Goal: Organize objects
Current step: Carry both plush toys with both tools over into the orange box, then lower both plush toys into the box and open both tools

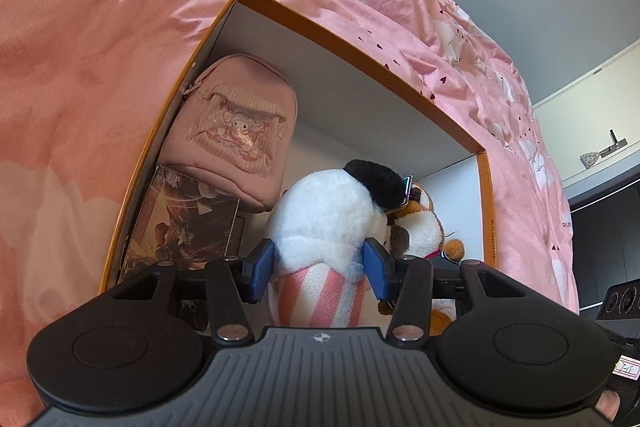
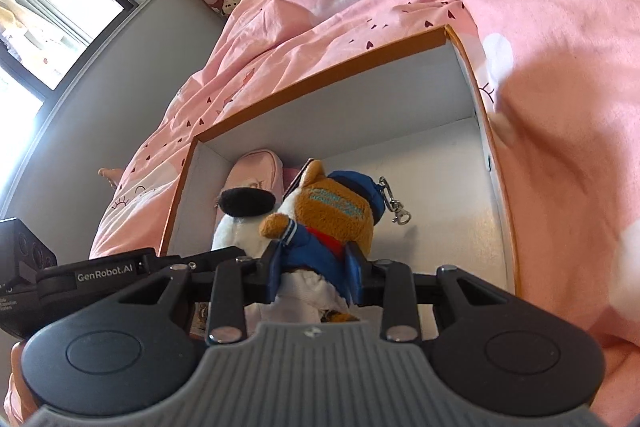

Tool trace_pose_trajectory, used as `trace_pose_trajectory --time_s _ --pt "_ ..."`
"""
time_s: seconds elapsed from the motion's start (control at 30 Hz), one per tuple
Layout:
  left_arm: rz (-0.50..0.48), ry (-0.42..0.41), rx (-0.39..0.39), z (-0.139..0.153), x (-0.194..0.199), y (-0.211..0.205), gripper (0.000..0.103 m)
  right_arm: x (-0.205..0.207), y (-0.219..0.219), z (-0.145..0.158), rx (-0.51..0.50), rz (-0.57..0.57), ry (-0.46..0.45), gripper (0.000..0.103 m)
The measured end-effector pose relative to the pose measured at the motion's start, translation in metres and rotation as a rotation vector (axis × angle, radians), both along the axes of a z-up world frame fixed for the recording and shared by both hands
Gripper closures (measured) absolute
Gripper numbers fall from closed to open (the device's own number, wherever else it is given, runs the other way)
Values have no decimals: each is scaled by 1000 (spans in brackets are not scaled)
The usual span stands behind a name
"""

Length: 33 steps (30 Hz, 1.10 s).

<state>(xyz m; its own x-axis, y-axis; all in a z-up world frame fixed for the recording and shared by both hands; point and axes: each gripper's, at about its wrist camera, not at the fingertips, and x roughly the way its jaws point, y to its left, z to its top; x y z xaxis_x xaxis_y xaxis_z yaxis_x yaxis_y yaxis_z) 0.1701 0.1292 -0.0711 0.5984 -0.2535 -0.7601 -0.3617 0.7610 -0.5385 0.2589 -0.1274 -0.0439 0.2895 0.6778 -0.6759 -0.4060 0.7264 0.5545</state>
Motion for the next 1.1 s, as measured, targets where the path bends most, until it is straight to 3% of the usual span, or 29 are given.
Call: trace_pose_trajectory --time_s 0.3,0.8,1.1 --pt "-11 59 2 -11 7 3 48 2 13 -28 -54 -9 10 68" --pt "-98 119 129 -12 16 -14 45 14 30 -53 -133 17 159 67" --pt "-121 112 110 -20 10 -9 40 11 52 -62 -236 105 108 67"
